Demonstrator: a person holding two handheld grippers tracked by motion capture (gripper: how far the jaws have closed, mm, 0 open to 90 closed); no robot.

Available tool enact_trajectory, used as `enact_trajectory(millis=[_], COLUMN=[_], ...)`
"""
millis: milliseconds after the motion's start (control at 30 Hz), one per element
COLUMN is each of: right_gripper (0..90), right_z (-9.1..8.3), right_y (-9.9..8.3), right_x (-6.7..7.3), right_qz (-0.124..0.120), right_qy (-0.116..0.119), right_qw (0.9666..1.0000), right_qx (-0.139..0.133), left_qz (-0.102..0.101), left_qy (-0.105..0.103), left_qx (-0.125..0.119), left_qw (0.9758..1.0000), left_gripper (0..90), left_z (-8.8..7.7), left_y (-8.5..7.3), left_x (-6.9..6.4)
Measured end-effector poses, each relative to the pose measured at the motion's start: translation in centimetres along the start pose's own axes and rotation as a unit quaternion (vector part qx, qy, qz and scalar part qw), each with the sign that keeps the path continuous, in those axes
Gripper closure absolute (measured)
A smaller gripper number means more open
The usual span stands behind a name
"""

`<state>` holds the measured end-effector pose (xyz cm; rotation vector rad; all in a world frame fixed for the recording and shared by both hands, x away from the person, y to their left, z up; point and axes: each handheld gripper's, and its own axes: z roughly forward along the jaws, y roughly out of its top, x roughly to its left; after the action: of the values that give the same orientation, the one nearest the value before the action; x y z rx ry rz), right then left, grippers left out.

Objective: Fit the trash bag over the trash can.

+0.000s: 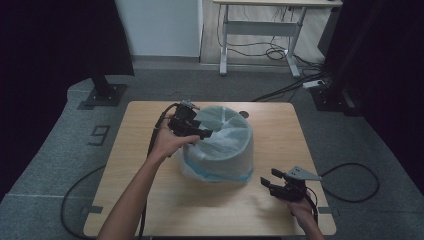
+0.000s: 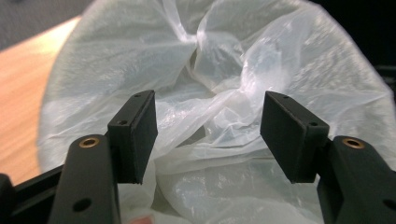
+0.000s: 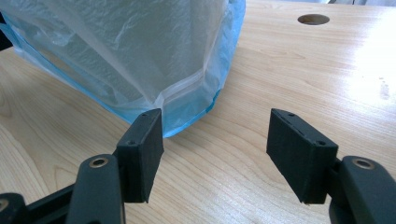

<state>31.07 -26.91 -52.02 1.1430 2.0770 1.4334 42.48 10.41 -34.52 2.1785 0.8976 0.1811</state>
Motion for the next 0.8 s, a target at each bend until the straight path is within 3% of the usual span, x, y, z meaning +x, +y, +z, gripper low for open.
enact_trajectory(millis=[267,600,800], right_gripper=[35.2,35.2,35.2], right_z=[0.2,0.1,0.1], right_y=[-0.1,-0.2,-0.2], right_x=[0.2,0.1,0.0], right_qz=[-0.002,-0.001,-0.001], right_qy=[0.000,-0.004,-0.006], right_qw=[1.0000,1.0000,1.0000], right_qx=[0.004,0.005,0.007], left_qz=[0.004,0.006,0.015], left_qy=[-0.013,-0.016,-0.006], left_qx=[-0.064,-0.100,-0.109], left_qw=[0.9978,0.9949,0.9939], left_gripper=[35.9,35.9,35.9], left_z=[-2.4,-4.2,-5.2], left_y=[-1.7,-3.9,-5.6], left_x=[-0.9,-1.5,-1.8])
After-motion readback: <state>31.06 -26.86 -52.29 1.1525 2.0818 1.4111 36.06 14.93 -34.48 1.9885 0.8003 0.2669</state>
